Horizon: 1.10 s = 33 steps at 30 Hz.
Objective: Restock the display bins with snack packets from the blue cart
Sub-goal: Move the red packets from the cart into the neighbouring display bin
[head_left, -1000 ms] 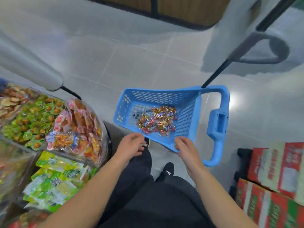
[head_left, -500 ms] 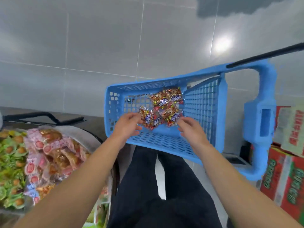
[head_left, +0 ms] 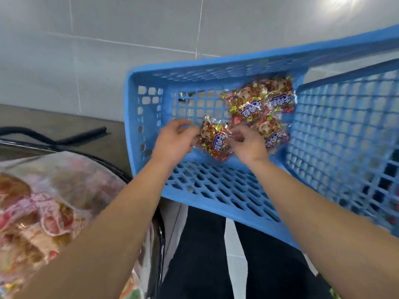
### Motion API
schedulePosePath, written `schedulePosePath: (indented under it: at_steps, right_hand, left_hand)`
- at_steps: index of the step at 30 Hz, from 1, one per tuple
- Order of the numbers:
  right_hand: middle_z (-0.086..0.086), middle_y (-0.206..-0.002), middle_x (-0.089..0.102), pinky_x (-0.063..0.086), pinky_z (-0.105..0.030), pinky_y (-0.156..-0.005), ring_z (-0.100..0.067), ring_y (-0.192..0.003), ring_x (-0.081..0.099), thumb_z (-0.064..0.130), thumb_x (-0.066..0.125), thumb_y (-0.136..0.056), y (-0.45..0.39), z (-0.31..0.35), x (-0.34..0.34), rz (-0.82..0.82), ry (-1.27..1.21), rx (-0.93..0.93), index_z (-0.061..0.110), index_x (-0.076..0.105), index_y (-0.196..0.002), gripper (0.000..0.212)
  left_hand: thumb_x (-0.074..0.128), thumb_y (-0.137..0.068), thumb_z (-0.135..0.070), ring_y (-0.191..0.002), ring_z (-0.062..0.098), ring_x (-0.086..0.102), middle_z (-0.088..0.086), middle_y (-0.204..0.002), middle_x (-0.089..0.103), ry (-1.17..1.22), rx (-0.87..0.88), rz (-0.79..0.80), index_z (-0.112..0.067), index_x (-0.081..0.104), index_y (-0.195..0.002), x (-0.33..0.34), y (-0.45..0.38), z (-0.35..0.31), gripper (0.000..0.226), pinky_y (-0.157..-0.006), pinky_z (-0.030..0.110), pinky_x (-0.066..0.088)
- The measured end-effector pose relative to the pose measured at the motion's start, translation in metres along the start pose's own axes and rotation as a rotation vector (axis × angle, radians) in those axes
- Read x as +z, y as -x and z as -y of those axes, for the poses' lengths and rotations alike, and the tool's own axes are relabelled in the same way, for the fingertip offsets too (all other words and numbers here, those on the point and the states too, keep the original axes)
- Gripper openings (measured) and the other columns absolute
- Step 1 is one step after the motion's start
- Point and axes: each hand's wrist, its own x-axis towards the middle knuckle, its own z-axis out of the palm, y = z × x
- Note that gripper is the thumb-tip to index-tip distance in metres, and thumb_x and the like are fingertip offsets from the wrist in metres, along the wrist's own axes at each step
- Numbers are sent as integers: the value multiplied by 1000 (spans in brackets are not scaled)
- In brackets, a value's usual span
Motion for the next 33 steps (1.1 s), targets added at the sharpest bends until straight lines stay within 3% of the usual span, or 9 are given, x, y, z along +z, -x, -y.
schedulePosePath:
  at_steps: [3,6,9,12,15,19,27,30,33]
  right_hand:
    - [7,-101,67,43,-13,-74,-12,-93,61,16,65,-94,9,-6,-17,25,-43,-62,20,70,-112,19]
    - [11,-91,69,43,-16,-75,-6,-86,62,12,67,-91,22,-2,-44,173,-47,-171,35,70,-90,23]
    - [22,-88,68,44,-17,-78,7,-82,60,13,69,-90,22,-2,-60,253,-48,-199,42,68,-88,30]
    - [18,-112,65,52,-30,-88,0,-100,61,22,71,-89,15,-16,-67,34,-170,-60,33,59,-123,38]
    - [-5,-138,51,47,-44,-102,-24,-125,51,25,73,-85,-3,-41,-71,-294,-18,140,16,38,-145,70]
    - [-13,-150,38,36,-47,-113,-36,-139,34,20,79,-79,-24,-56,-57,-141,234,227,18,18,-154,96]
    - [1,-114,63,45,-29,-83,-19,-103,61,19,74,-85,-5,-53,-62,-226,-17,138,18,54,-129,48]
    - [10,-105,70,52,-33,-85,-11,-96,67,16,73,-85,16,-42,-84,-101,-216,95,28,59,-118,38]
    - [12,-98,74,52,-32,-86,-8,-92,69,18,81,-79,29,-24,-98,129,-246,-3,39,68,-98,31]
  left_hand:
    - [71,-89,-37,-114,14,60,-15,-125,56,-127,153,7,-33,49,-138,1,1,0,54,-93,34,52]
    - [81,-79,-36,-128,11,48,-9,-146,47,-403,356,142,-38,44,-145,9,0,-9,75,-102,32,43]
    - [83,-78,-33,-116,13,58,-10,-125,60,-619,359,399,-34,59,-133,25,-5,-25,60,-92,25,46]
    - [79,-84,-29,-99,6,55,-16,-101,57,-720,362,345,-23,70,-118,35,-14,-30,36,-72,18,37]
    - [78,-85,-27,-83,3,57,-16,-97,60,-466,284,135,-23,68,-104,33,-25,-23,22,-68,18,41]
    - [74,-89,-19,-84,17,73,1,-96,76,10,77,0,-21,72,-94,28,-29,-8,6,-79,34,60]
    - [67,-94,-9,-79,12,75,-5,-93,78,303,-2,-87,-21,69,-104,14,-20,8,16,-61,29,60]
    - [61,-96,-5,-96,27,73,10,-109,73,410,-71,-10,-23,65,-97,8,-15,8,18,-83,48,61]
    - [56,-97,-2,-99,32,73,13,-110,74,419,-67,77,-19,62,-103,6,-10,6,19,-81,48,61]
